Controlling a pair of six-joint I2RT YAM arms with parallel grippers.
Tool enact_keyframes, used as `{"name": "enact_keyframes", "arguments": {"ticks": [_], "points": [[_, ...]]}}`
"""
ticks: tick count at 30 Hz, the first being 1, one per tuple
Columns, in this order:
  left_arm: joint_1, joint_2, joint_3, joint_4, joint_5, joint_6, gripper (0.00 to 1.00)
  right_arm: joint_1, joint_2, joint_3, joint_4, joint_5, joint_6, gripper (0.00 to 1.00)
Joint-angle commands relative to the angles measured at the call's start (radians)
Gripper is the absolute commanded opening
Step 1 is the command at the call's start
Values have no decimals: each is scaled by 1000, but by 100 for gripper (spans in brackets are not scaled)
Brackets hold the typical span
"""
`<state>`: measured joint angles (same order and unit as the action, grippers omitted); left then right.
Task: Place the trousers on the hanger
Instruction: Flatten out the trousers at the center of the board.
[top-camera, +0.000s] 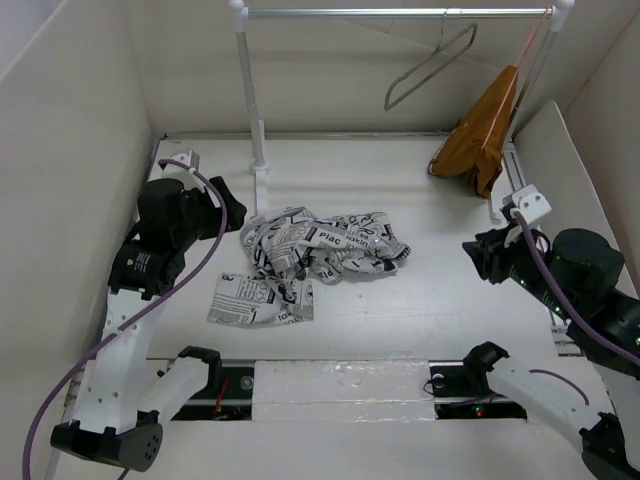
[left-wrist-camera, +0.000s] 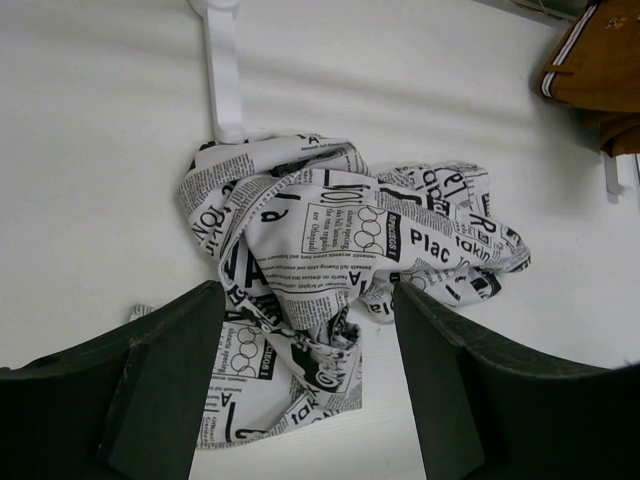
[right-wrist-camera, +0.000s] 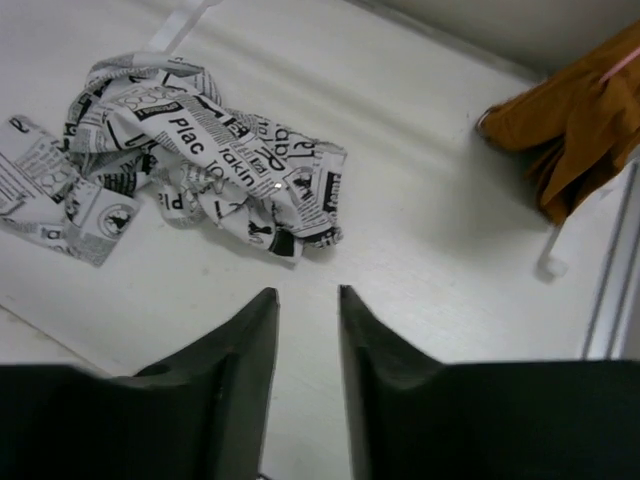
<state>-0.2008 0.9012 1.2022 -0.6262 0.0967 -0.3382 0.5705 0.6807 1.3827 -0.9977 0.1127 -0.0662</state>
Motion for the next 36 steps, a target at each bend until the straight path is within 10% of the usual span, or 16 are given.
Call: {"name": "enact_keyframes", "arguments": {"ticks": [1, 4, 9, 16, 18, 23, 36], "points": [[1, -13, -16, 49, 5, -28, 65, 6, -6, -51, 7, 4, 20, 31], [1, -7, -61, 86, 61, -30, 64, 6, 0, -152, 21, -15, 42, 0], [1, 48, -104, 232, 219, -71, 44, 6, 11, -347, 174, -71, 43, 0], [-119, 281, -92, 333, -83, -15, 52, -23, 146, -542, 445, -138, 13, 69], [-289, 442, -29, 216, -414, -48, 56, -81, 212, -585, 580, -209, -12, 74], [-258, 264, -195, 346, -263, -228, 86, -197, 354, -626, 707, -385, -41, 79], [-249, 24, -598, 384, -200, -435, 94, -362, 732, -568, 952, -560, -81, 81]]}}
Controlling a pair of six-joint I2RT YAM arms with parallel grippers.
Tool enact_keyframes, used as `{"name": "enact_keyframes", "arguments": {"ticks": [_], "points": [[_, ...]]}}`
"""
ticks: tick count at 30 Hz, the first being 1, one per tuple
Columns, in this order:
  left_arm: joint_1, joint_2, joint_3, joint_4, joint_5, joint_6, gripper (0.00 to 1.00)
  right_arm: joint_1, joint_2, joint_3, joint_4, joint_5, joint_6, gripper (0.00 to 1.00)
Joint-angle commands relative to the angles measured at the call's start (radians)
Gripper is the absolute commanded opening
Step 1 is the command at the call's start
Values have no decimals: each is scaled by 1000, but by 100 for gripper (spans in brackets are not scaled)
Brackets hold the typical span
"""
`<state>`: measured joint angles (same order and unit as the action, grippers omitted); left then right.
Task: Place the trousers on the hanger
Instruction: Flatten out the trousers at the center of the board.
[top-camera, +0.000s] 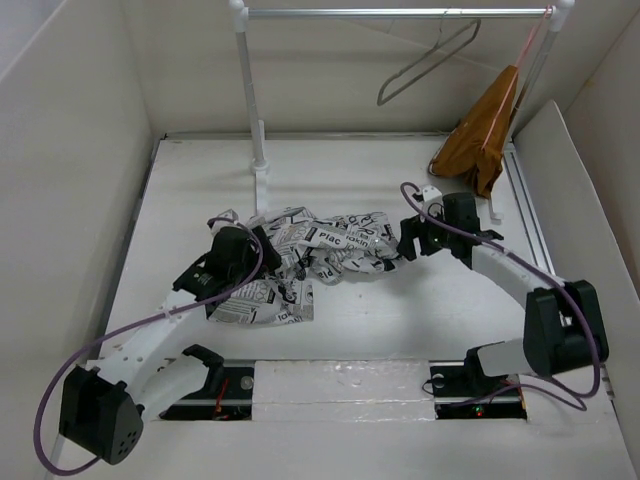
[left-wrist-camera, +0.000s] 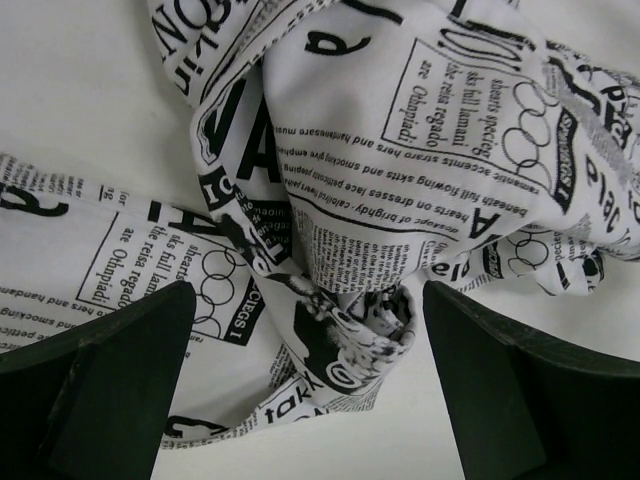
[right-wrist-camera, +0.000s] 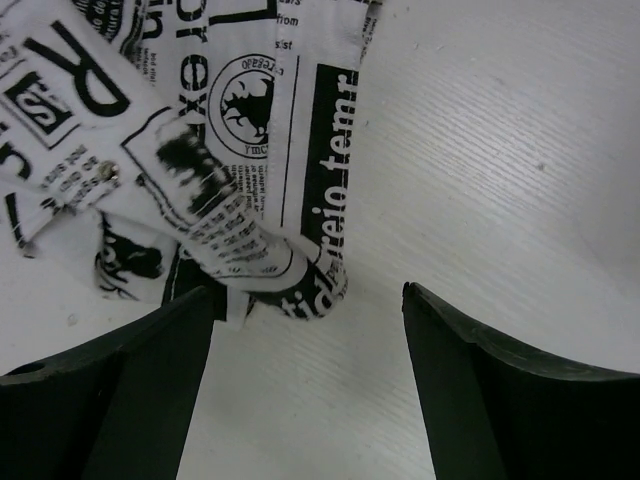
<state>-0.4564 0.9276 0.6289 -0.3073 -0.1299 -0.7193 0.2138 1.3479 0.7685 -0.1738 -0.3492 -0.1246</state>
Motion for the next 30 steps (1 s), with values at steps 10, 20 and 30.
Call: {"name": "enact_keyframes", "arguments": {"ticks": [10, 20, 30], "points": [[16, 206, -80, 300, 125, -58, 78, -5, 160, 28, 237, -252, 31, 43], [27, 213, 181, 95, -95, 60, 0, 96, -261, 230, -218, 85, 14, 0], [27, -145, 551, -246, -433, 149, 0, 251, -564, 838, -762, 168, 65, 0]]}}
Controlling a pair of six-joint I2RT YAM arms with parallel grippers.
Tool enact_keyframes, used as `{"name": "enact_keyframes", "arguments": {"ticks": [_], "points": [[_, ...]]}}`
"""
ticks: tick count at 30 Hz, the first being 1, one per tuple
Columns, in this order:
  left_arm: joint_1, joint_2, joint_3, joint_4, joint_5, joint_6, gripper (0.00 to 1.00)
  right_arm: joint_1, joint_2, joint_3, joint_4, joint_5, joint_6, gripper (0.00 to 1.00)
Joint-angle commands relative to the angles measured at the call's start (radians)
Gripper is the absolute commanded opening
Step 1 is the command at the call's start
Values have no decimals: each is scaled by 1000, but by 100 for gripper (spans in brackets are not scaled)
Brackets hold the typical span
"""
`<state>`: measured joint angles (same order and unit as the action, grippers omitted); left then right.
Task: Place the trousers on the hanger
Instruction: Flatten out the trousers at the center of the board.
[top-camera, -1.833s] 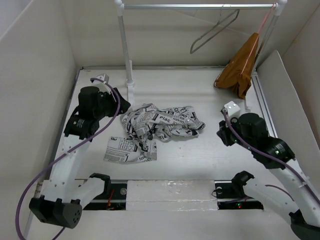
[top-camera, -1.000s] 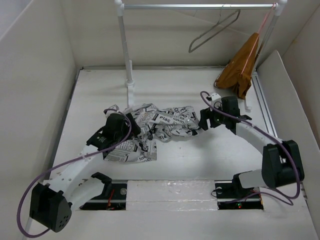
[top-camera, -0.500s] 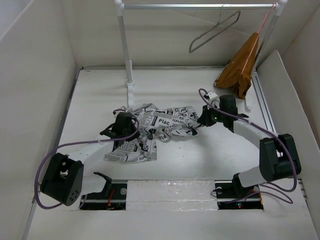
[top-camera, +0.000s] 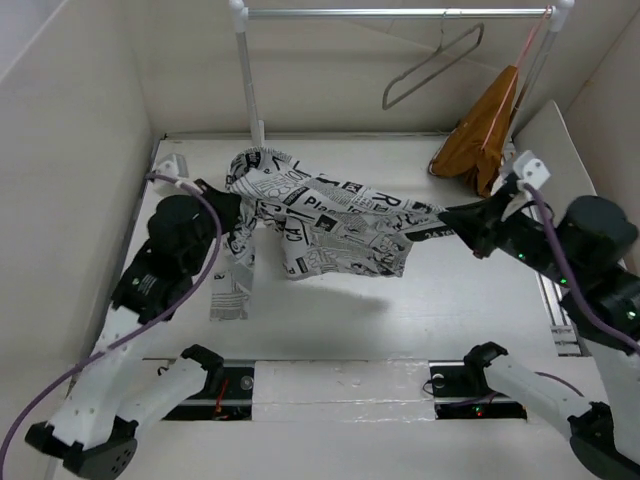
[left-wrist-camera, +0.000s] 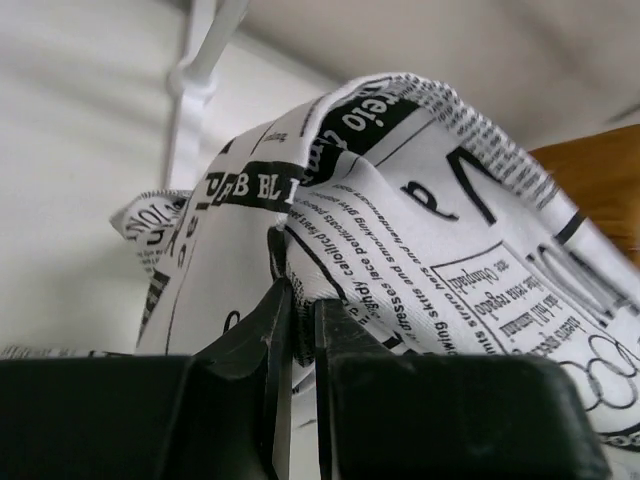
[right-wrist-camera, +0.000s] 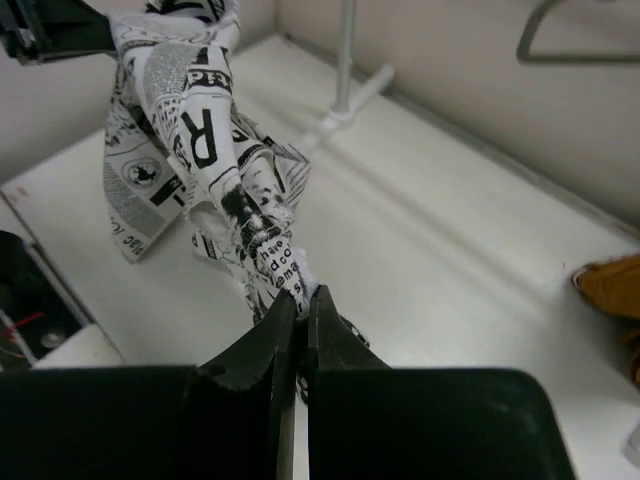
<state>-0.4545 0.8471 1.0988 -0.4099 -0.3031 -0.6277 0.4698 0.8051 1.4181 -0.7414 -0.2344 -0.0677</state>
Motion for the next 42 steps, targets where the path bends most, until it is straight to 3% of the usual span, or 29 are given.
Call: {"name": "enact_keyframes", "arguments": {"ticks": [1, 3, 6, 8, 11, 13, 14, 16, 17, 18, 19, 20, 21, 24, 26, 28, 29, 30, 32, 35, 36, 39, 42], "points": [[25, -78, 123, -159, -267, 62, 0, -5, -9, 259, -231, 29, 6, 0], [25, -109, 163, -204, -287, 75, 0, -5, 29, 486, -347, 36, 3, 0], [25, -123, 229, -251, -285, 109, 0, -5, 144, 689, -486, 67, 0, 0], [25, -114, 236, -260, -235, 141, 0, 7, 189, 663, -500, 122, -4, 0], [25, -91, 146, -158, -122, 223, 0, 7, 174, 403, -373, 294, -15, 0], [25, -12, 71, -98, -100, 262, 0, -51, 193, 227, -294, 362, -27, 0], [25, 22, 52, -20, -68, 287, 5, -154, 238, 179, -204, 340, -49, 0], [25, 173, 30, 66, -92, 353, 30, -273, 293, 34, -92, 209, -47, 0], [25, 237, 41, 77, -112, 371, 82, -366, 362, 3, 6, 195, -43, 0], [36, 306, 61, 72, -131, 390, 99, -394, 400, -14, 43, 198, -29, 0], [36, 436, 155, -25, -151, 366, 99, -411, 434, -19, 69, 226, -12, 15], [36, 482, 205, -76, -183, 338, 99, -411, 492, -1, 95, 260, -8, 38], [36, 506, 245, -108, -185, 318, 99, -389, 517, 22, 85, 267, -7, 69], [36, 425, 180, -106, -107, 244, 99, -271, 531, 79, -4, 282, -47, 80], [36, 318, 106, -125, -24, 183, 99, -209, 482, 13, -3, 273, -49, 78], [10, 217, -37, -186, 40, 136, 95, -108, 366, -160, 23, 242, -21, 56], [-40, 186, -84, -208, 53, 113, 90, -71, 321, -221, 60, 210, 2, 35], [-67, 161, -133, -245, 48, -2, 87, -31, 275, -337, 75, 205, 28, 0], [-124, 93, -227, -253, 139, -44, 82, 79, 149, -431, 111, 178, 100, 0], [-154, 84, -327, -288, 163, -161, 86, 189, 42, -553, 117, 147, 154, 3], [-182, 92, -329, -290, 171, -173, 88, 211, 26, -570, 109, 148, 166, 18], [-182, 188, -324, -320, 206, -158, 88, 274, 3, -594, 79, 200, 195, 41], [-199, 266, -352, -300, 274, -135, 82, 285, 6, -585, 54, 228, 198, 43]]}}
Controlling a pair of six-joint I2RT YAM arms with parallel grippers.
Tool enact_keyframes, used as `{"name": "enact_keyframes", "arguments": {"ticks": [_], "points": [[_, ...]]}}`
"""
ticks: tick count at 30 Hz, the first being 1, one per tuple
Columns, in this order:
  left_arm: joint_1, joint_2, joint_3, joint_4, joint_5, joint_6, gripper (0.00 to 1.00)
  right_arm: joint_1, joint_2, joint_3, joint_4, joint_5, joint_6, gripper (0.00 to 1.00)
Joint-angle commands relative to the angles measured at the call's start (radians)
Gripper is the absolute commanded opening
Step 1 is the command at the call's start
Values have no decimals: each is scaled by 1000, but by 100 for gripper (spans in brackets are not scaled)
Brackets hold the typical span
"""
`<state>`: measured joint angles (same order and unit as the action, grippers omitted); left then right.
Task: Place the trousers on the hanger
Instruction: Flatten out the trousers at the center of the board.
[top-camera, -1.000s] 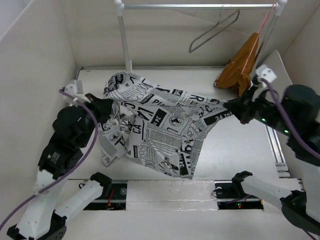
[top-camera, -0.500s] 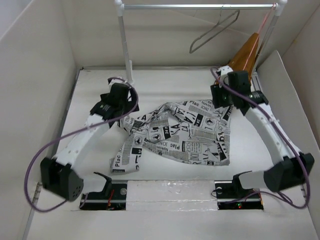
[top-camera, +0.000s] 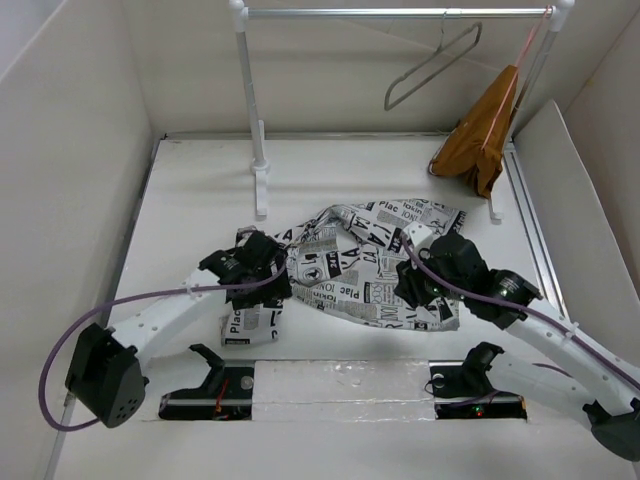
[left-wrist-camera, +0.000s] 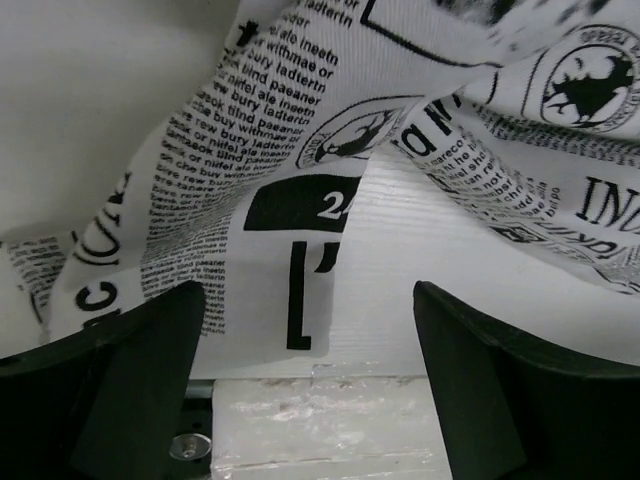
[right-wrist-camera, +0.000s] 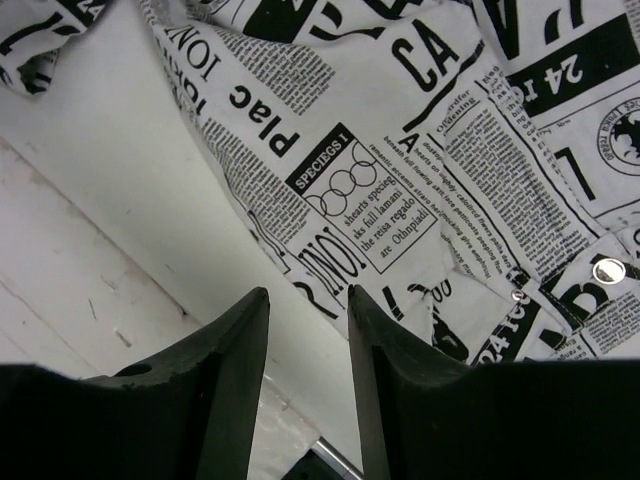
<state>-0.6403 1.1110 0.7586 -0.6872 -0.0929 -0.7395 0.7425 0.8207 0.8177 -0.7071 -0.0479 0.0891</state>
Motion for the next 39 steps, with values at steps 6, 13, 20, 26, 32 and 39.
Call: {"name": "enact_keyframes", "arguments": {"ticks": [6, 13, 20, 26, 32, 39], "points": [[-111, 102, -62, 17, 55, -81, 73, 12, 1, 47, 69, 88, 34, 44], [-248, 309, -35, 25, -28, -165, 14, -11, 40, 90, 89, 60, -8, 44], [-221, 63, 321, -351, -327, -195, 0, -67, -14, 29, 41, 57, -29, 44], [422, 140, 643, 24, -299, 321, 0, -78, -2, -11, 63, -17, -42, 44], [703, 662, 1175, -45, -208, 312, 97, -78, 9, 41, -15, -24, -40, 54], [682, 305, 544, 208, -27, 269, 91, -109, -46, -6, -46, 89, 52, 9]]}}
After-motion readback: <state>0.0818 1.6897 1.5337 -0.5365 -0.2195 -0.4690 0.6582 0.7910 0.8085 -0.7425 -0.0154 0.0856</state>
